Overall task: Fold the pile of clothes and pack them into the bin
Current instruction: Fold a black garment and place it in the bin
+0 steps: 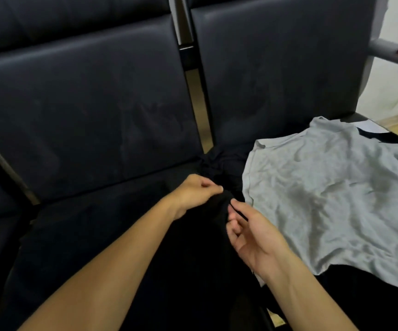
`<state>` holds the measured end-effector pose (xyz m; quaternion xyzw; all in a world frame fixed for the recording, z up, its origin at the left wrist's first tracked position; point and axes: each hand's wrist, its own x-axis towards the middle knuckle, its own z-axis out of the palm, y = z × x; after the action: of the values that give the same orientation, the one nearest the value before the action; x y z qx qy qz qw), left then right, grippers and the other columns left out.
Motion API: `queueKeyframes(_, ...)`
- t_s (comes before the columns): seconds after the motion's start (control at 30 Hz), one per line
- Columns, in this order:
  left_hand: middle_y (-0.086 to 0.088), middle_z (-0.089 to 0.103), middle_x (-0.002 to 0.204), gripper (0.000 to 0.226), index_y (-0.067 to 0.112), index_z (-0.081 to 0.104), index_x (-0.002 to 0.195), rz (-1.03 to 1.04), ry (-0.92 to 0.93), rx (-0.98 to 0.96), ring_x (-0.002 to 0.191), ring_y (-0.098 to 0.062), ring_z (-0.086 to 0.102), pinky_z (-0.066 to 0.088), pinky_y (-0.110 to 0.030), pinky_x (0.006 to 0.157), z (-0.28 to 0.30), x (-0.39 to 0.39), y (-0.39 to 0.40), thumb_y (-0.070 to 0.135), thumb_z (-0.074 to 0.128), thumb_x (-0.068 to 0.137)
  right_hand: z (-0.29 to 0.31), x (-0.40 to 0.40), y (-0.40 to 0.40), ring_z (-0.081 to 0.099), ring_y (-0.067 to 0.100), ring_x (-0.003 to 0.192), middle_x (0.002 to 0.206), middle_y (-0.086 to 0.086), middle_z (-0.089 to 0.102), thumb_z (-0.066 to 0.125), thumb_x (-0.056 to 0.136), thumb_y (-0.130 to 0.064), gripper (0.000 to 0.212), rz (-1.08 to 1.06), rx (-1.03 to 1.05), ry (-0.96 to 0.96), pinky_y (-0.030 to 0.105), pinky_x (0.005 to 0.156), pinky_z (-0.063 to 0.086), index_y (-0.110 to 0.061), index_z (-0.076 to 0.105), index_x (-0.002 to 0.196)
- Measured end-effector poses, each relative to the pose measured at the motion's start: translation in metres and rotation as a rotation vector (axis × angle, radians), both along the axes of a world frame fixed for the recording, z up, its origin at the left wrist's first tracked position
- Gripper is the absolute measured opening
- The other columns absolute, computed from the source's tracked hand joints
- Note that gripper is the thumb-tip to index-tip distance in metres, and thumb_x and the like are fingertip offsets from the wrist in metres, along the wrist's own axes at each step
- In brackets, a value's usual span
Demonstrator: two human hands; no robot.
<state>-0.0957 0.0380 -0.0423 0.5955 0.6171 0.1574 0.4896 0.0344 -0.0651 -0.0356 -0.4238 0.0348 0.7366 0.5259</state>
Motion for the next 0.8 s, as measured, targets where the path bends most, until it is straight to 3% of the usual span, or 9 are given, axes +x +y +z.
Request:
queueKeyframes(0.1,-0.014,0.070,0.094,0.024,0.003,0.067,0.101,0.099,-0.405,-0.209,0.082,-0.020,0.067,0.054,-0.029,0.079,0.028,0.001,0.000,0.018,0.049,0.102,0.000,0.004,-0.004,0.049,0.008,0.051,0.084,0.008,0.061,0.064,0.094,-0.014,0.013,0.069,-0.079,-0.033,0.015,0.036,0.041,-0.004,0.058,0.101)
queueKeyframes(0.17,-0.011,0.071,0.095,0.027,0.004,0.065,0.107,0.081,-0.449,-0.256,0.084,-0.018,0.069,0.057,-0.028,0.080,0.045,-0.001,-0.005,0.020,0.044,0.105,-0.004,0.001,-0.009,0.051,0.009,0.059,0.084,0.002,0.059,0.064,0.092,-0.015,0.018,0.229,-0.068,-0.330,0.019,0.045,0.045,-0.012,0.058,0.109)
queueKeyframes(0.27,-0.003,0.072,0.087,0.030,0.012,0.068,0.094,0.045,-0.382,-0.228,0.081,-0.014,0.069,0.058,-0.027,0.075,0.069,-0.012,-0.012,0.031,0.046,0.104,-0.002,0.001,-0.014,0.060,0.009,0.078,0.099,-0.002,0.061,0.067,0.086,-0.017,0.039,0.483,0.072,-0.807,0.015,0.058,0.049,-0.025,0.051,0.121)
queueKeyframes(0.33,0.002,0.070,0.085,0.035,0.015,0.065,0.085,-0.021,-0.285,-0.192,0.084,-0.012,0.067,0.055,-0.027,0.079,0.084,-0.025,-0.013,0.047,0.053,0.097,-0.006,-0.001,-0.016,0.053,0.017,0.119,0.128,0.002,0.050,0.068,0.085,-0.029,0.053,0.736,0.166,-1.209,0.019,0.089,0.047,-0.024,0.044,0.133)
queueKeyframes(0.43,0.005,0.071,0.110,0.059,0.023,0.071,0.103,-0.232,0.226,-0.119,0.108,-0.012,0.064,0.048,-0.033,0.100,0.097,-0.048,-0.015,0.068,0.075,0.065,-0.019,-0.011,-0.024,0.032,0.026,0.139,0.143,0.011,0.036,0.066,0.088,-0.048,0.073,0.953,0.274,-1.725,0.033,0.116,0.028,-0.013,0.033,0.142)
queueKeyframes(0.5,0.005,0.065,0.118,0.060,0.026,0.070,0.110,-0.310,0.525,-0.130,0.114,-0.012,0.058,0.045,-0.032,0.105,0.098,-0.057,-0.020,0.060,0.082,0.064,-0.023,-0.015,-0.024,0.040,0.026,0.134,0.139,0.011,0.042,0.065,0.089,-0.049,0.071,0.934,0.296,-1.780,0.033,0.112,0.033,-0.011,0.034,0.141)
queueKeyframes(0.6,0.004,0.064,0.117,0.033,0.019,0.073,0.104,-0.360,0.670,-0.123,0.114,-0.013,0.058,0.047,-0.030,0.102,0.092,-0.064,-0.026,0.043,0.077,0.082,-0.022,-0.019,-0.025,0.045,0.023,0.123,0.132,0.009,0.044,0.062,0.093,-0.044,0.055,0.879,0.390,-1.950,0.030,0.103,0.041,-0.016,0.040,0.135)
queueKeyframes(0.7,0.006,0.065,0.114,0.018,0.021,0.072,0.103,-0.330,0.530,-0.138,0.107,-0.011,0.059,0.047,-0.030,0.096,0.086,-0.073,-0.036,0.033,0.061,0.096,-0.024,-0.026,-0.026,0.047,0.023,0.115,0.127,0.008,0.046,0.057,0.097,-0.036,0.037,0.942,0.512,-2.034,0.029,0.099,0.041,-0.016,0.051,0.127)
queueKeyframes(0.8,-0.004,0.063,0.098,0.015,0.019,0.065,0.101,-0.174,0.215,-0.099,0.085,-0.018,0.055,0.044,-0.033,0.075,0.085,-0.079,-0.040,0.023,0.051,0.101,-0.016,-0.011,-0.018,0.061,0.018,0.091,0.092,-0.001,0.061,0.065,0.090,-0.029,0.007,0.745,0.491,-1.593,0.022,0.073,0.046,-0.023,0.060,0.090)
